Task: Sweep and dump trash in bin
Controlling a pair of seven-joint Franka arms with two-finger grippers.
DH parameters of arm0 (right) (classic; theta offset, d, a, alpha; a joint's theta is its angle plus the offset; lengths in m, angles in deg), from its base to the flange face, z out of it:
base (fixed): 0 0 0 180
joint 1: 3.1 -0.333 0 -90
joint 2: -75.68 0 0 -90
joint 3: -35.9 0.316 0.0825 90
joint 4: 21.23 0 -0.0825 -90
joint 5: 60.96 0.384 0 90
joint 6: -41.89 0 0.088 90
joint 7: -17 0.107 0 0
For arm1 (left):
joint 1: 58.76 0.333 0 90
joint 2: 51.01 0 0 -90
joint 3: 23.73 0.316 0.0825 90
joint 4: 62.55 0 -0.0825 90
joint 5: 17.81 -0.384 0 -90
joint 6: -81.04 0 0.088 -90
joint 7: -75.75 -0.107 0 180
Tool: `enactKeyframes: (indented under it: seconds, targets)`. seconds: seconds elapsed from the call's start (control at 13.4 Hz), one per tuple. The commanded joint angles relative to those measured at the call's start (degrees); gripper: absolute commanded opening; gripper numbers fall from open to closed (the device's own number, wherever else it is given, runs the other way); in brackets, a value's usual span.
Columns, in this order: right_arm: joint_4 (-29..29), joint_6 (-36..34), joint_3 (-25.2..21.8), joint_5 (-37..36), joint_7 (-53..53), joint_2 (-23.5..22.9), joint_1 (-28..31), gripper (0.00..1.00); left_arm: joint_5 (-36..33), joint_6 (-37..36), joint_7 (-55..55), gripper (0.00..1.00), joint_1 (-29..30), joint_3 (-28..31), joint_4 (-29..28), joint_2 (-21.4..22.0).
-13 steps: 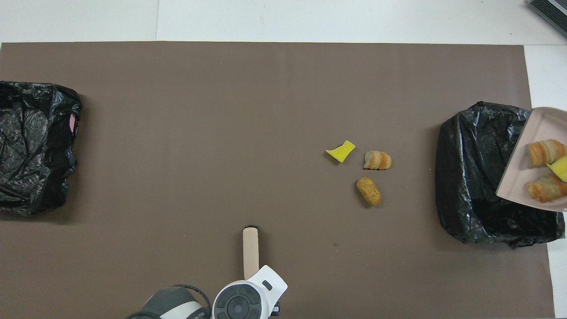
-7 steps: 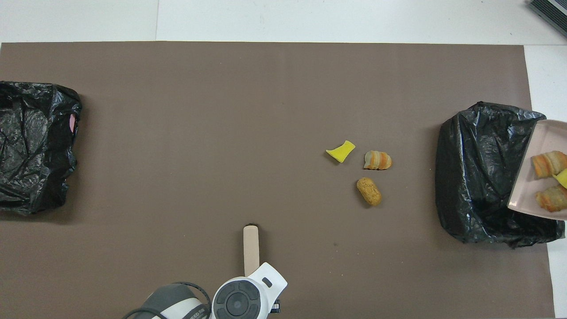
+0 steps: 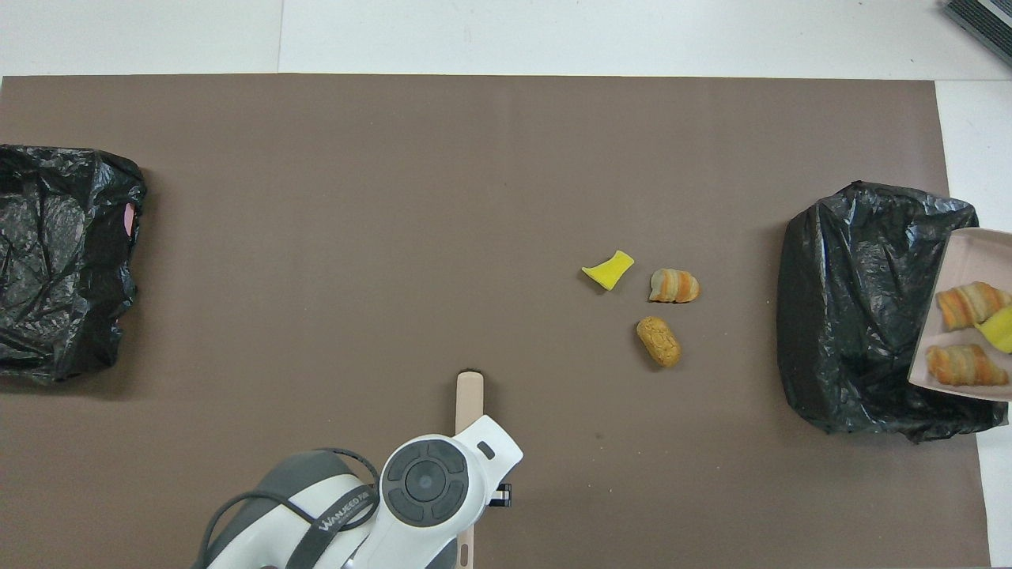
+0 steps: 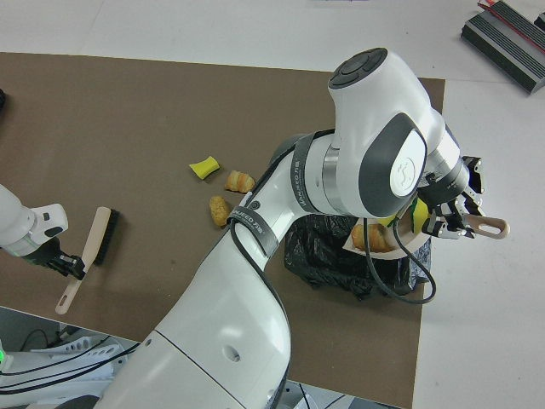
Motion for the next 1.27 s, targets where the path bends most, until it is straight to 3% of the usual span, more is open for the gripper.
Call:
enactKeyframes:
  seconds: [0.0,0.37,0.6,0.82,1.19]
  targets:
    - [-0.12,1.42,0.53,-2.01,2.1,0.03,0.35,0.0,-3.24,-1.51,-0.86,1.0,0.68,1.34,6.68,-4.6]
    - [0.24,1.25,0.97,-5.62,3.86,-0.32,-0.71,0.0,-10.18,-2.65,-3.05,1.0,0.59,6.69,13.0,-7.06]
    - [0.5,1.33,0.97,-6.58,5.0,-0.41,-0.88,0.0,-10.81,-6.42,-8.57,1.0,0.68,11.08,20.38,-9.35]
    - [1.55,1.24,0.97,-8.16,6.5,-1.47,-2.37,0.0,-10.81,-8.97,-15.61,1.0,0.68,16.62,25.22,-8.92]
    - [2.61,0.37,1.06,-10.97,6.06,-1.82,-2.82,0.0,-10.98,-20.03,-26.33,1.0,9.89,17.86,35.5,-8.57]
